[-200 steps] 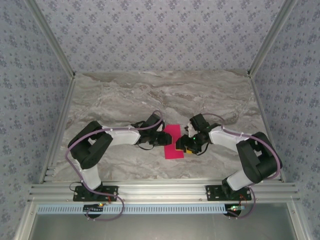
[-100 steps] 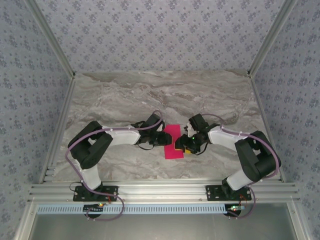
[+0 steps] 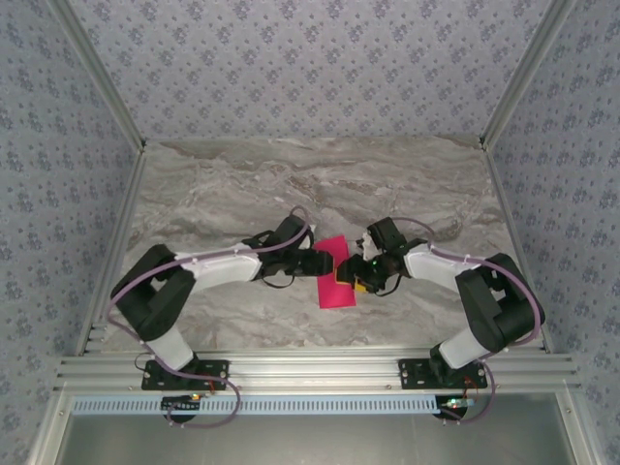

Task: Fold a paper plane with a square sheet of paper (fold left side to right side)
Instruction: Fold the triangle a second time at the center of the table.

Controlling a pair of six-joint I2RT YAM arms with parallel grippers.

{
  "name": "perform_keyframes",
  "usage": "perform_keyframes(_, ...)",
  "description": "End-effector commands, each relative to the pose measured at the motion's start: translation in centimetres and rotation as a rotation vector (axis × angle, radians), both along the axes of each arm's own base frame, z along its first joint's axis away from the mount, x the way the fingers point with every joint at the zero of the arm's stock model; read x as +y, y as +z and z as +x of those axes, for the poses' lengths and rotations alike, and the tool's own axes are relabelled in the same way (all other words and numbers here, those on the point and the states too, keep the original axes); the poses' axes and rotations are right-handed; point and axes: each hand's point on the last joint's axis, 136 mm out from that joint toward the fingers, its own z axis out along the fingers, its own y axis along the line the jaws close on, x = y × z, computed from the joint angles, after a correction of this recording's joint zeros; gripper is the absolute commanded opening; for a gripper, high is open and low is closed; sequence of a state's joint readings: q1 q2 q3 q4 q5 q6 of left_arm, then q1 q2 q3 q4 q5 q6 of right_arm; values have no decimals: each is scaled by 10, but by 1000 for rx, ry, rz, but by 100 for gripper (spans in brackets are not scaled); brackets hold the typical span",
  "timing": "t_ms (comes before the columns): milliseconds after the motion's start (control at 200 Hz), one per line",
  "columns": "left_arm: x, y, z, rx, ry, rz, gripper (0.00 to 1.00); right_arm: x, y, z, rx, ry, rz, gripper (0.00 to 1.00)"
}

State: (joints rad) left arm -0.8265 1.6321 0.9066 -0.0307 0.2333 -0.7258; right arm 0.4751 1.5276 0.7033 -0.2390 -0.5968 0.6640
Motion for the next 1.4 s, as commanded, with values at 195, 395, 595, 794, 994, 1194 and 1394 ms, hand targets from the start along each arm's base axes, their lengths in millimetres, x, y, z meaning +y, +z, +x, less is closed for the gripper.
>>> perform_keyframes(195,36,46,-21,-236,-10,-40,60,10,13,17,2,14,88,54)
perform_keyframes(395,37,53,-51,-306,-85,-37,62,15,14,27,-1,48,98,54)
perform_keyframes(595,17,56,-74,-395,-191,26,64,16,18,33,5,30,104,50)
perform_keyframes(794,-18,50,-88,-459,-260,163,68,13,30,35,15,6,119,49)
perform_keyframes(994,-46,34,-100,-495,-285,297,72,16,40,38,15,0,148,49)
perform_keyframes(1194,-59,15,-100,-523,-281,462,74,18,44,40,15,-1,159,49)
perform_keyframes(1394,-53,-2,-88,-544,-233,633,75,18,43,40,18,-1,161,48)
